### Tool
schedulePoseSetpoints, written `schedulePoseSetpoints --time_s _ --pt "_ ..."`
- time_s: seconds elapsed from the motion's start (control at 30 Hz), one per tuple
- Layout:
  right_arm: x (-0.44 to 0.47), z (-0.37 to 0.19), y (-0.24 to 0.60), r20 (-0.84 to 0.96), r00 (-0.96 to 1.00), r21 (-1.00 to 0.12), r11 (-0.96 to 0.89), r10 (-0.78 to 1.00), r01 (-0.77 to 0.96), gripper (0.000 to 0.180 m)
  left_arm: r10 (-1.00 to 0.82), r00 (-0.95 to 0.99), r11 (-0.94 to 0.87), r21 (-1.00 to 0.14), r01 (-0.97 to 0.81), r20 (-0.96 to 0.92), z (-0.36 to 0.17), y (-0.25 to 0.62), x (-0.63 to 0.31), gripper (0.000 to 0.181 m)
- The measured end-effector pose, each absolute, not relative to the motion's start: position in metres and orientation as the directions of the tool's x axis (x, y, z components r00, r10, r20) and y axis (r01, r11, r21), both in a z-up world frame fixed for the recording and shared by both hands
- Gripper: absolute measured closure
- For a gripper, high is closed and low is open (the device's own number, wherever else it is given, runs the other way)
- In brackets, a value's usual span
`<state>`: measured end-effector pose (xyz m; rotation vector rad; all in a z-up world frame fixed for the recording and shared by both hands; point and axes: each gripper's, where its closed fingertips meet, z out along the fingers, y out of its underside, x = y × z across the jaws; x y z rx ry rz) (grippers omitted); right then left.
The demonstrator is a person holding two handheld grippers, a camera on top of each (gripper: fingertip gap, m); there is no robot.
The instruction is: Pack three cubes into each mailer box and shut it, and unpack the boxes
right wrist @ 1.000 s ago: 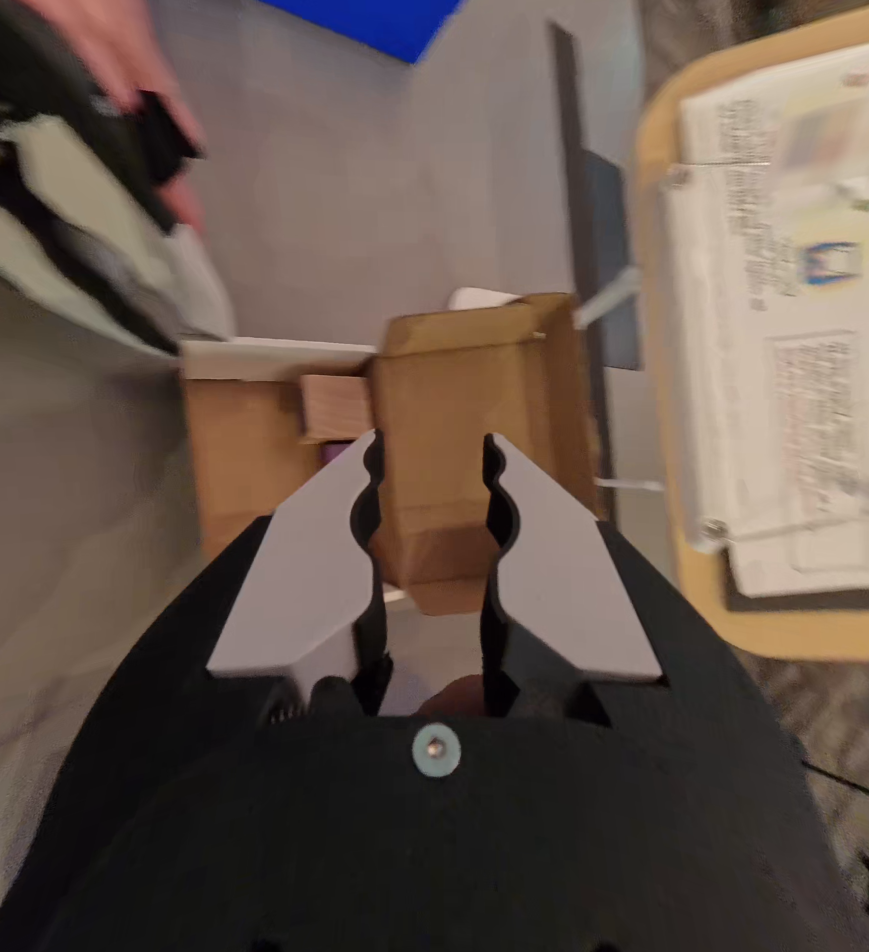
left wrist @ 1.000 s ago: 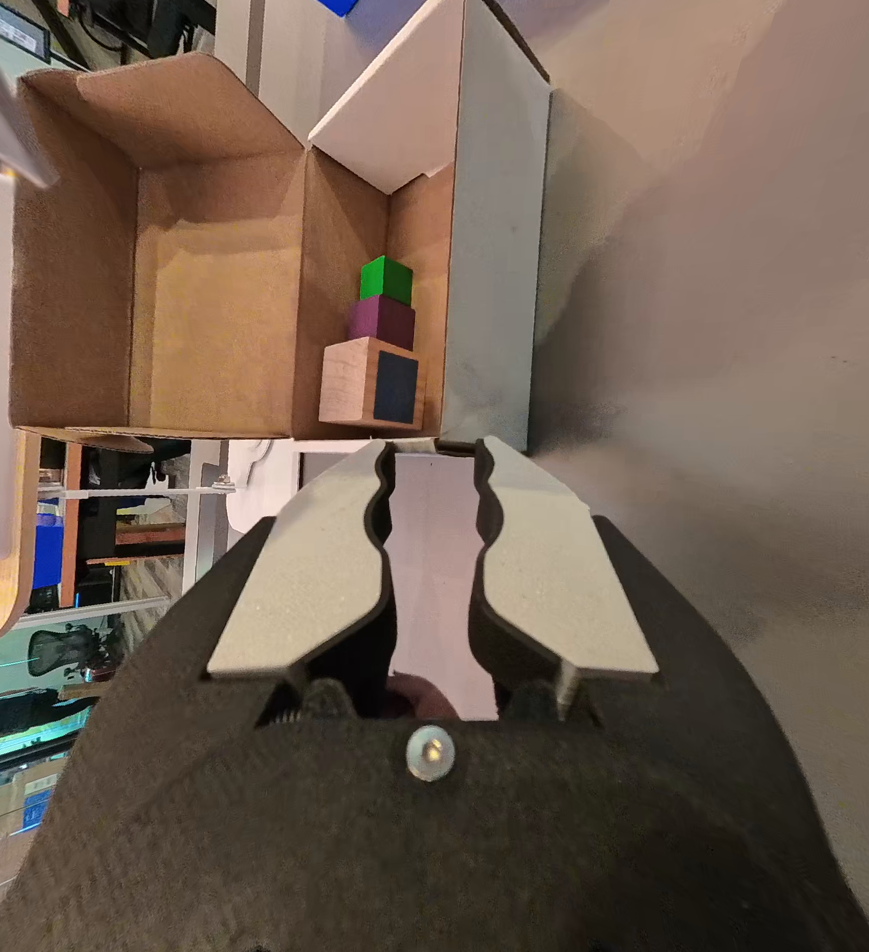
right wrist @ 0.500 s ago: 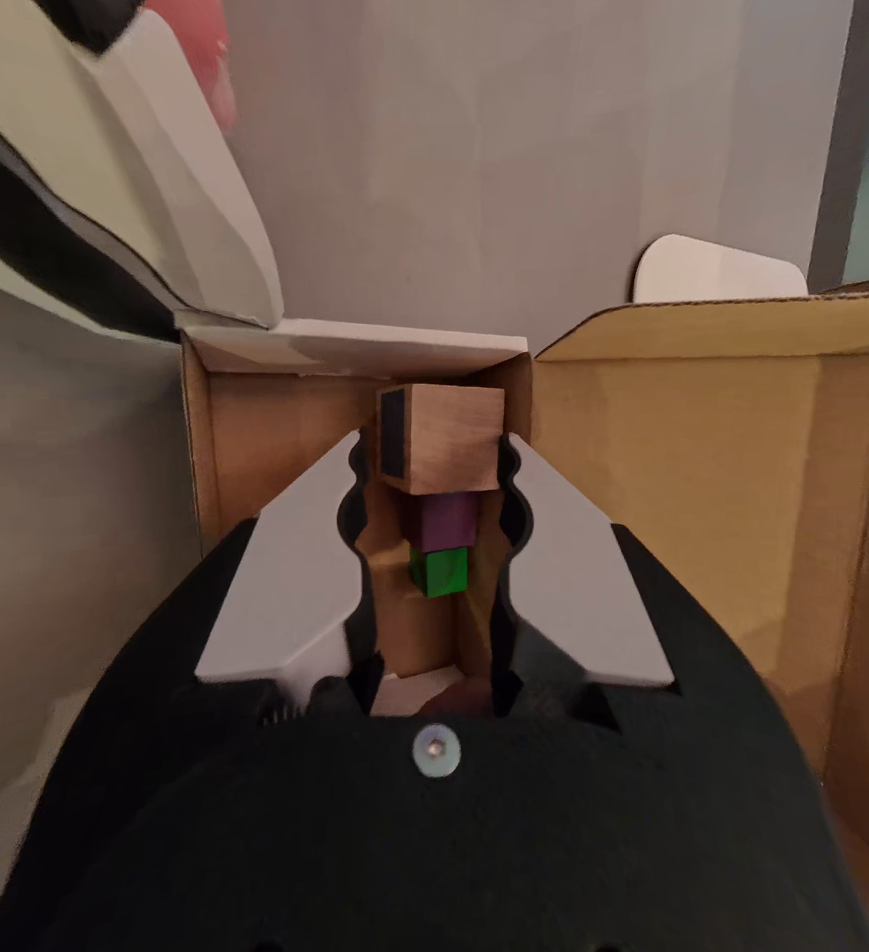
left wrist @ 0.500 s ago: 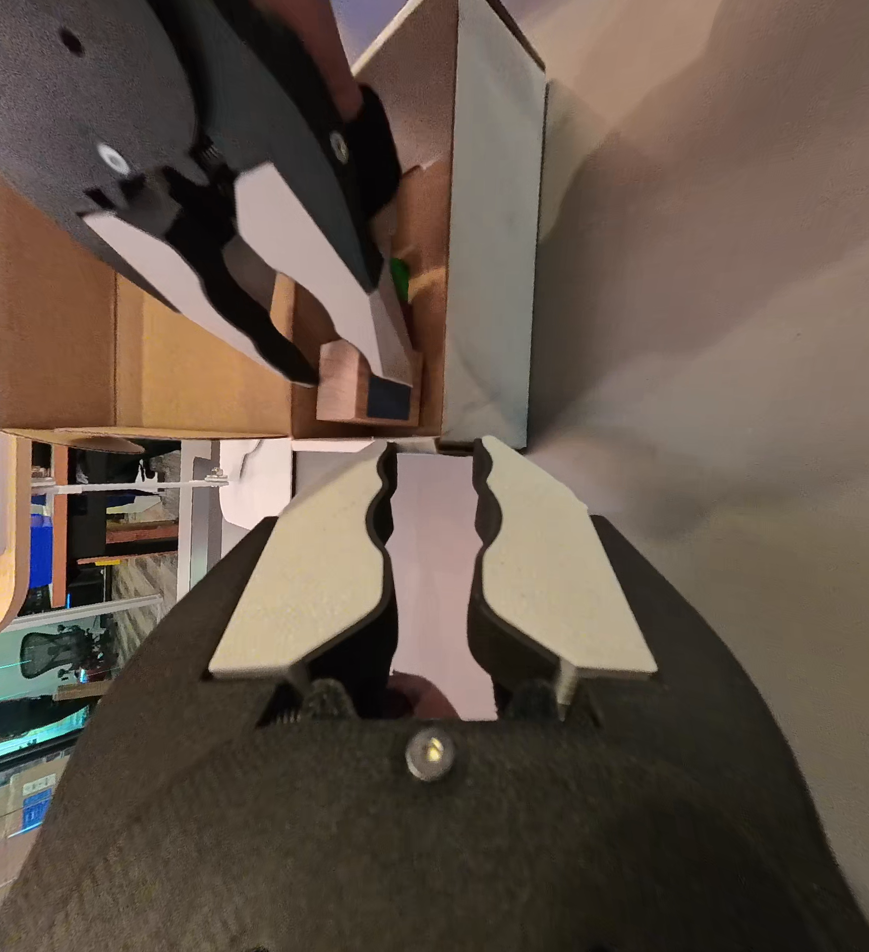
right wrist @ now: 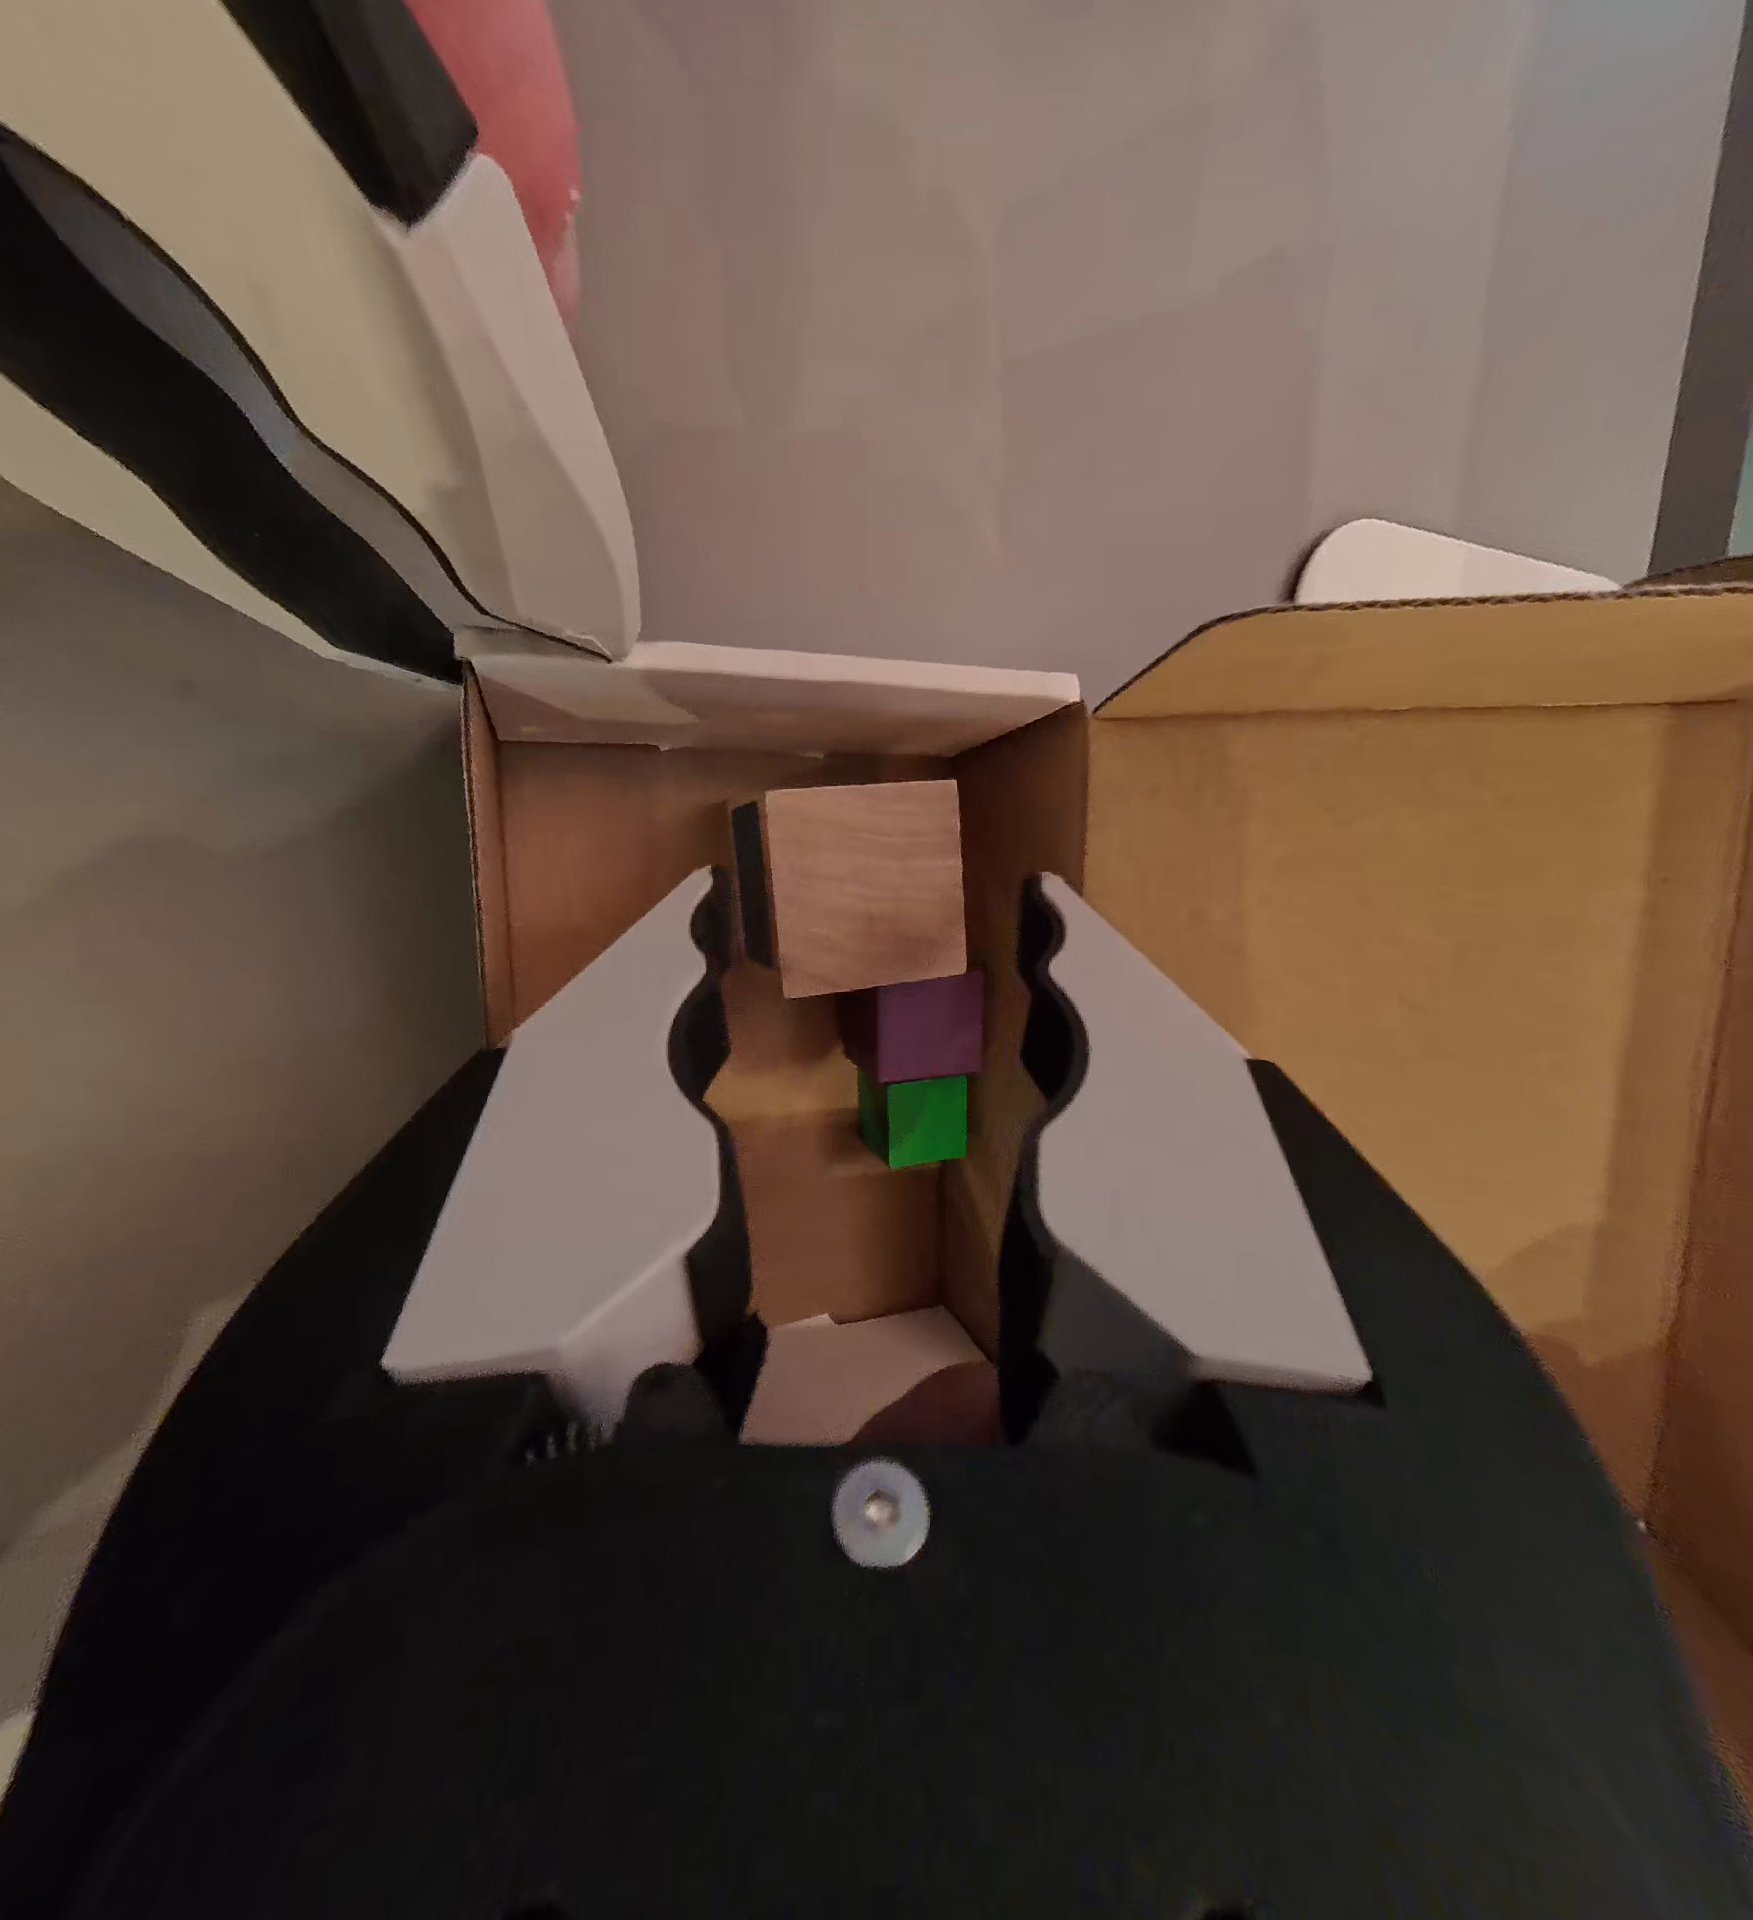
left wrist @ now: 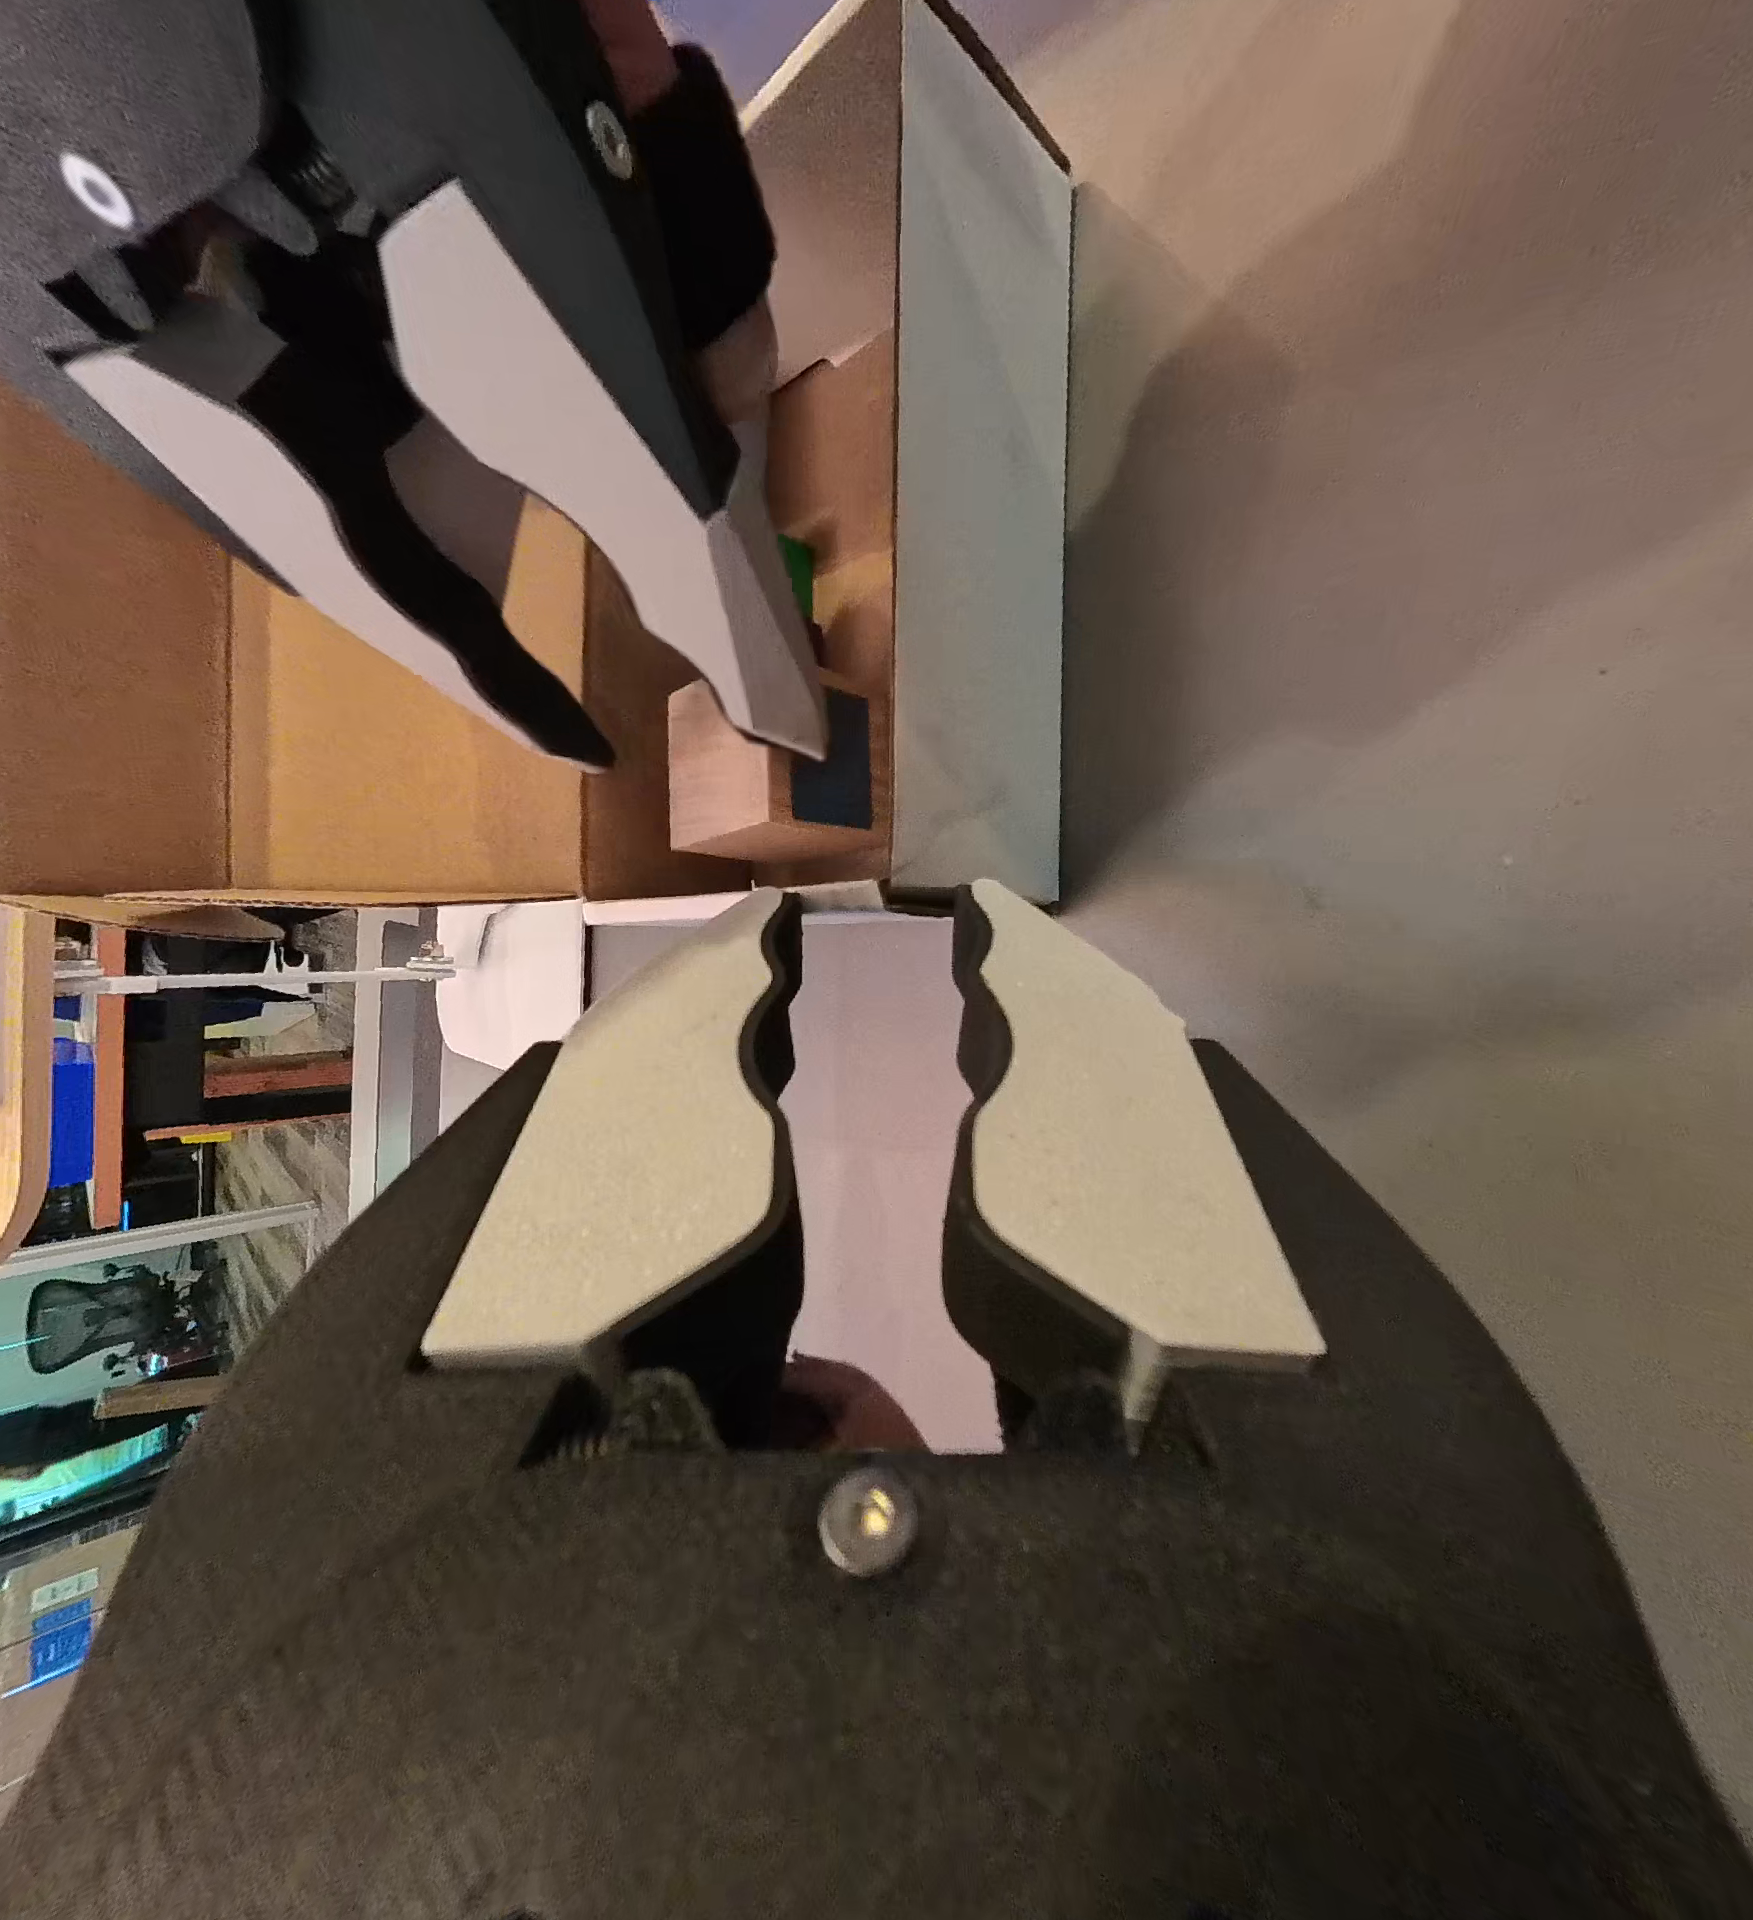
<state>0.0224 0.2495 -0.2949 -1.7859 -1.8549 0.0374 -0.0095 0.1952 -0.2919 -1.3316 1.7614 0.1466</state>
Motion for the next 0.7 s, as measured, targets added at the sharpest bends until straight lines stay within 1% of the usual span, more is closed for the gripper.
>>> schedulePoseSetpoints --time_s 0.1,0.13,0.2,0.27,0.33,0.4,0.5,0.6,0.7 --pt "0.021 -0.306 0.250 0.357 0.008 -0.346 0.124 0.934 0.930 0.122 -0.713 -0.021 0.414 -0.396 -0.819 -0.701 -0.292 0.195 -0.010 0.153" --pt "0.020 -0.309 0.251 0.364 -0.003 -0.335 0.134 0.931 0.933 0.123 -0.712 -0.022 0.415 -0.395 -0.820 -0.702 -0.292 0.195 -0.010 0.153" --pt "0.019 -0.314 0.252 0.346 -0.007 -0.324 0.126 0.938 0.937 0.135 -0.713 -0.022 0.414 -0.396 -0.819 -0.701 -0.292 0.195 -0.010 0.153" --pt "0.018 -0.315 0.253 0.331 -0.007 -0.322 0.120 0.944 0.939 0.135 -0.715 -0.019 0.413 -0.400 -0.818 -0.699 -0.292 0.195 -0.009 0.153" --pt "0.018 -0.311 0.253 0.319 0.013 -0.336 0.100 0.948 0.936 0.136 -0.714 -0.021 0.414 -0.398 -0.819 -0.700 -0.292 0.195 -0.009 0.153" --pt "0.018 -0.300 0.251 0.316 0.037 -0.386 0.093 0.948 0.918 0.136 -0.714 -0.020 0.414 -0.398 -0.819 -0.700 -0.292 0.195 -0.010 0.153" --pt "0.024 -0.266 0.246 0.354 0.091 -0.466 0.091 0.931 0.880 0.136 -0.714 -0.018 0.414 -0.401 -0.817 -0.700 -0.292 0.195 -0.010 0.153" --pt "0.052 -0.210 0.237 0.393 0.183 -0.561 0.077 0.901 0.824 0.136 -0.716 -0.014 0.413 -0.406 -0.815 -0.698 -0.292 0.196 -0.010 0.153" --pt "0.113 -0.162 0.230 0.452 0.278 -0.580 0.042 0.847 0.814 0.136 -0.718 -0.012 0.413 -0.411 -0.813 -0.696 -0.292 0.196 -0.010 0.153"
